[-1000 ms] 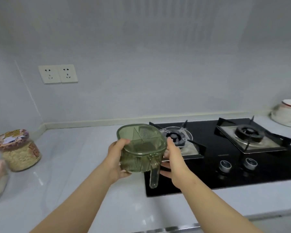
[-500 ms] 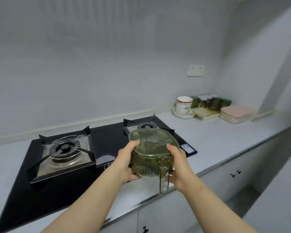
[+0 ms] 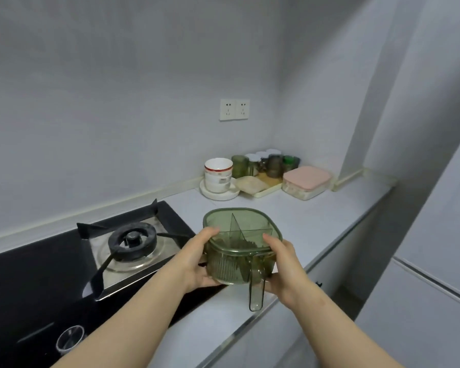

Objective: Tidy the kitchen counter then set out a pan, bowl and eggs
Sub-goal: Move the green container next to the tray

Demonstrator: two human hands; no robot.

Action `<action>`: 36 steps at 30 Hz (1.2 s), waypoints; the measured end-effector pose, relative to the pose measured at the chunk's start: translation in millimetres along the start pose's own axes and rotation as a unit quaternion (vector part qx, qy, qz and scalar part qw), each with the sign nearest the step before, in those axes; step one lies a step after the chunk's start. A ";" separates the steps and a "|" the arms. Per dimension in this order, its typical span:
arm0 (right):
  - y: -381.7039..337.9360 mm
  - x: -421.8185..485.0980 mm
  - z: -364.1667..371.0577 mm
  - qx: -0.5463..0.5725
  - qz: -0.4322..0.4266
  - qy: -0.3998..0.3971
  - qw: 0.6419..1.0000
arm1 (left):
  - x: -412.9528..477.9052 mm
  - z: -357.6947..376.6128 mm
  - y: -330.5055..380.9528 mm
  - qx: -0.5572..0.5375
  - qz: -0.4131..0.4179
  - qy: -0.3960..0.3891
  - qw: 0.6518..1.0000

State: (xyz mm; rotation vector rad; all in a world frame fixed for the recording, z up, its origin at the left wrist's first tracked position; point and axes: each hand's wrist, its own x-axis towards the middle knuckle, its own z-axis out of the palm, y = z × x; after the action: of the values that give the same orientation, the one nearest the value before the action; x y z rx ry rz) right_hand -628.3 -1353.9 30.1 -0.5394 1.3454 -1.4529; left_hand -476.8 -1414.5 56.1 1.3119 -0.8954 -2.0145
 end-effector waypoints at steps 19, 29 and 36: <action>-82.5 302.8 -126.5 -0.059 0.033 0.074 0.995 | 291.2 170.1 58.5 0.029 0.007 0.051 0.998; -106.3 401.6 -185.8 -0.180 0.057 0.073 0.979 | 376.6 231.4 56.3 0.005 0.011 0.119 0.993; -112.4 424.3 -189.1 -0.222 0.036 0.056 0.973 | 389.1 239.8 55.6 -0.007 0.027 0.134 0.991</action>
State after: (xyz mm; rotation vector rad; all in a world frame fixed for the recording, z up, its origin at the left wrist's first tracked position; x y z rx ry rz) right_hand -985.4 -1661.3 -49.5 -0.6936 1.7776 -1.1357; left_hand -833.0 -1688.8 -42.9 1.4908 -0.7810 -1.7481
